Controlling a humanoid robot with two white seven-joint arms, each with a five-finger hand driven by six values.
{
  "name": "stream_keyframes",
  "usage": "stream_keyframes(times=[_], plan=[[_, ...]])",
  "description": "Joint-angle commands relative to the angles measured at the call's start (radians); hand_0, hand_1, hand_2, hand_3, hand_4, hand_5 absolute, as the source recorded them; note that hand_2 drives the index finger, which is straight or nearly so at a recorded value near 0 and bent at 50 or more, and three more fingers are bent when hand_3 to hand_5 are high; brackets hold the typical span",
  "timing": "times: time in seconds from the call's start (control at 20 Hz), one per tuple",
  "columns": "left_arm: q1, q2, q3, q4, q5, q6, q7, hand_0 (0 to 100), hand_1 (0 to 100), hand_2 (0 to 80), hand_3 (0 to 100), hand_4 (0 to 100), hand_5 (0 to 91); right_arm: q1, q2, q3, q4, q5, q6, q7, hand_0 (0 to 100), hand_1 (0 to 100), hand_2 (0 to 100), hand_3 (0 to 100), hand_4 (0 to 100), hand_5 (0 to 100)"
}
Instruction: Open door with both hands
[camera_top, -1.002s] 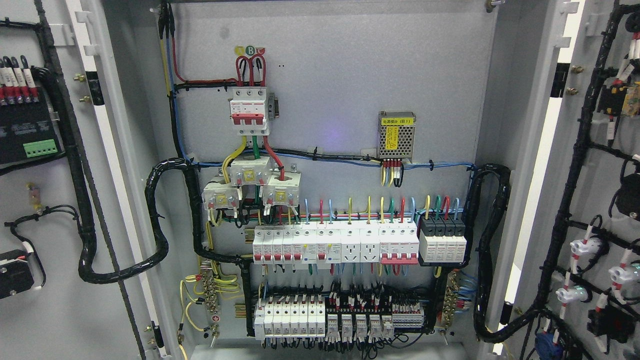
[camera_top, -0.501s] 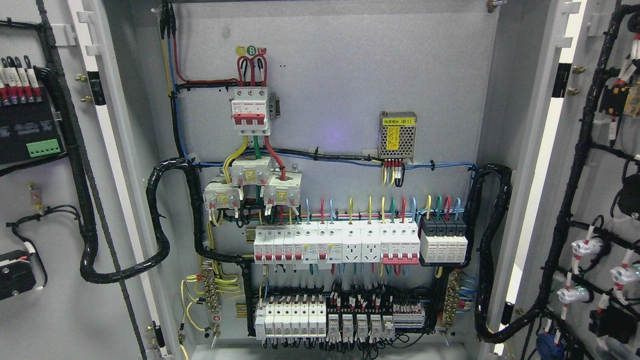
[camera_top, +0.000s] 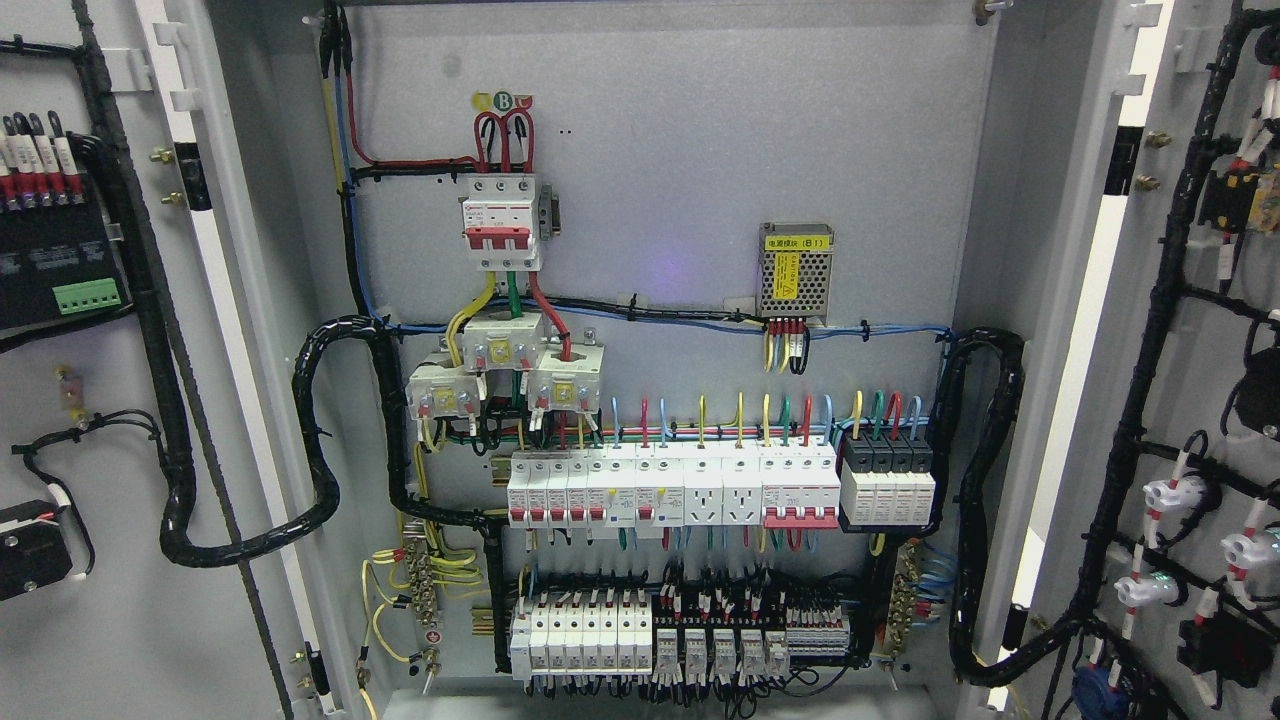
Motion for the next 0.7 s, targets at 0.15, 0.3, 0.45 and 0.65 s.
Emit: stream_keyframes(times=[0.15,0.3,0.45,0.65], plan=[[0.098,-0.167,-0.275,-0.078,-0.187,-0.018,0.003,0,0,0.0,0,3,0.0,0.006,0.021,0.255,0.246,0.14,-0.476,-0.002,11,0,0,0,0,0],[0.148,-0.244,-0.321,-0.077,-0.302,-0.01,0.004,0,0,0.0,0,3,0.0,0.018,0.051,0.293,0.353,0.165,-0.478,-0.002,11,0,0,0,0,0],[0.219,-0.292,-0.37,-0.069,-0.374,-0.001,0.004,0,0,0.0,0,3,0.0,0.044,0.084,0.305,0.43,0.165,-0.476,-0.006,11,0,0,0,0,0],[0.256,-0.333,-0.418,0.023,-0.457,-0.001,0.024,0,0,0.0,0,3,0.0,0.112,0.12,0.301,0.531,0.162,-0.479,-0.007,11,0,0,0,0,0]])
